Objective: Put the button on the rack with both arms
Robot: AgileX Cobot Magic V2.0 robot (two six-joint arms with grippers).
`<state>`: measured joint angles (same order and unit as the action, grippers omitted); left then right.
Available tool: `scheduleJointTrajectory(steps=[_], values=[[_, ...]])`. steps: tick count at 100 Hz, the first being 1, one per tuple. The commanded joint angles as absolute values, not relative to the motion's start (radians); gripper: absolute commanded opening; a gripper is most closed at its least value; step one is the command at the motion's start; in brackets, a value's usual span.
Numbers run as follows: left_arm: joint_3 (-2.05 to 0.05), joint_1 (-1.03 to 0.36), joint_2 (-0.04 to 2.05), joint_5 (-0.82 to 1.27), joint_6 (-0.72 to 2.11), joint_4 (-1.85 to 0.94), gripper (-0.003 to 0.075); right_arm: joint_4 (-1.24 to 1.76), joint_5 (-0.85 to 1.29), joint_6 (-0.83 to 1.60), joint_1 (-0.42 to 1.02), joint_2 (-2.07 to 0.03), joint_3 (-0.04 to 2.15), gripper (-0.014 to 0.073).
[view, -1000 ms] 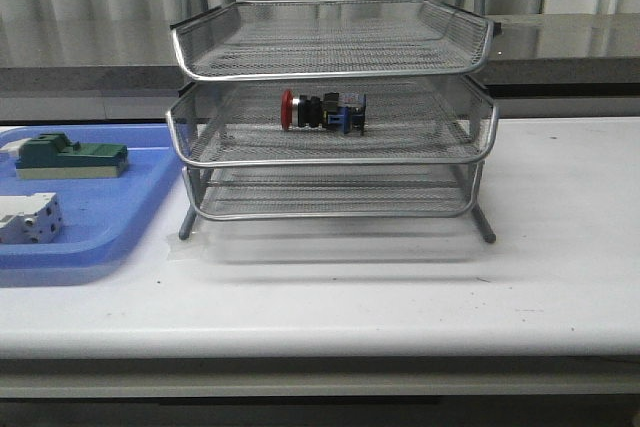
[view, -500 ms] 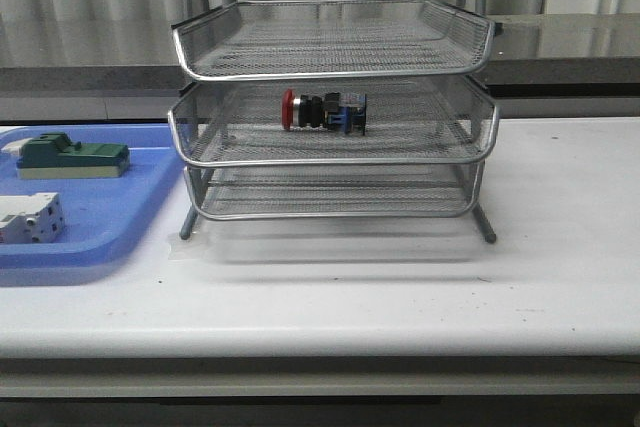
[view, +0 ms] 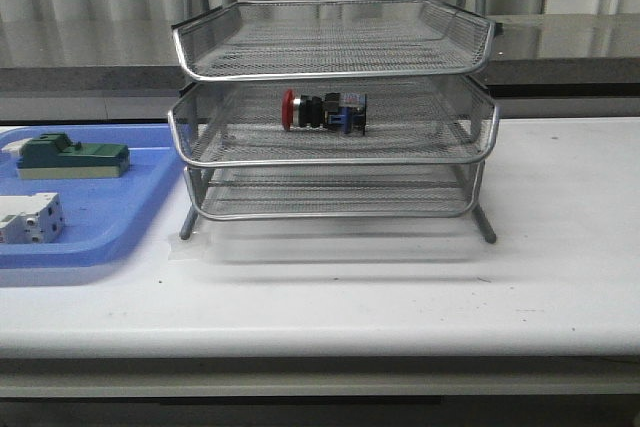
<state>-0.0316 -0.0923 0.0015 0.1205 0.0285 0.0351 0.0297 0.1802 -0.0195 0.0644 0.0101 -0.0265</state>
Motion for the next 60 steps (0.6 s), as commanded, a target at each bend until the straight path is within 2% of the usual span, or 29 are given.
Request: scheduleJointTrajectory(steps=[1,17,60], values=[[-0.017,-0.09,-0.036,0.032,-0.009,0.036,-0.002,0.024,0.092,-0.018,0.057,0.031,-0.013,-0.006],[0.048,-0.09,-0.038,-0.014,-0.034,0.044,-0.002,0.024,0.092,-0.018,0.057,0.031,-0.013,-0.006],[0.049,-0.09,-0.038,-0.013,-0.034,0.041,-0.002,0.024,0.092,-0.018,0.057,0.031,-0.013,-0.006]])
